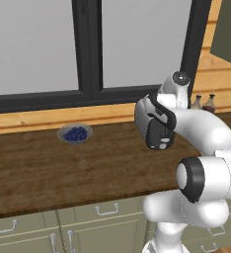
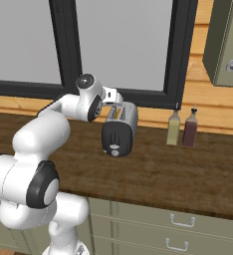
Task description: Start the toaster. Once the lever pops up, take the bread to the plate on the dining counter.
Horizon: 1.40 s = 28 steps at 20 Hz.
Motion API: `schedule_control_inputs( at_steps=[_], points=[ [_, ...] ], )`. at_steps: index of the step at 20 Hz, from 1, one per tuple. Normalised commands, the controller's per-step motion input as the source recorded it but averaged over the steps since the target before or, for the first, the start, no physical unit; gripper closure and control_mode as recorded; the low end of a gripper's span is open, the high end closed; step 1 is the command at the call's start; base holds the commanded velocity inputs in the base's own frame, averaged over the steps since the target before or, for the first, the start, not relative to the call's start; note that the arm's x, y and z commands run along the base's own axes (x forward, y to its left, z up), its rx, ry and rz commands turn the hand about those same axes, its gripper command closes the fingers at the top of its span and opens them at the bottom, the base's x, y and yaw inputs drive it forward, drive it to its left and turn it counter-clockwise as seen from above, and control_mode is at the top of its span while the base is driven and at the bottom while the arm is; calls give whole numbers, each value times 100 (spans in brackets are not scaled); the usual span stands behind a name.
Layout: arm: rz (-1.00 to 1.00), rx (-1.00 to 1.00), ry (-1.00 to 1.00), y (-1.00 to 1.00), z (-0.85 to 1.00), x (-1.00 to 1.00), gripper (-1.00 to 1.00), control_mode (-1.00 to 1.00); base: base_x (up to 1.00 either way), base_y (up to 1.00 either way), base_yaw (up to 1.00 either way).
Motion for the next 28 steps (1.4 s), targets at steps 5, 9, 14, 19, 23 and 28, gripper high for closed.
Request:
schedule_control_inputs(
  at_steps=[5,9,14,19,23,28],
  points=[
    [0,0,0,0,0,0,-100,-100,0,0,0],
    [0,0,0,0,0,0,-100,-100,0,0,0],
    [0,0,0,0,0,0,-100,-100,0,0,0],
    [0,0,0,0,0,0,-100,-100,0,0,0],
    [0,0,0,0,0,0,-100,-100,0,0,0],
    [0,0,0,0,0,0,-100,-100,0,0,0]
  ],
)
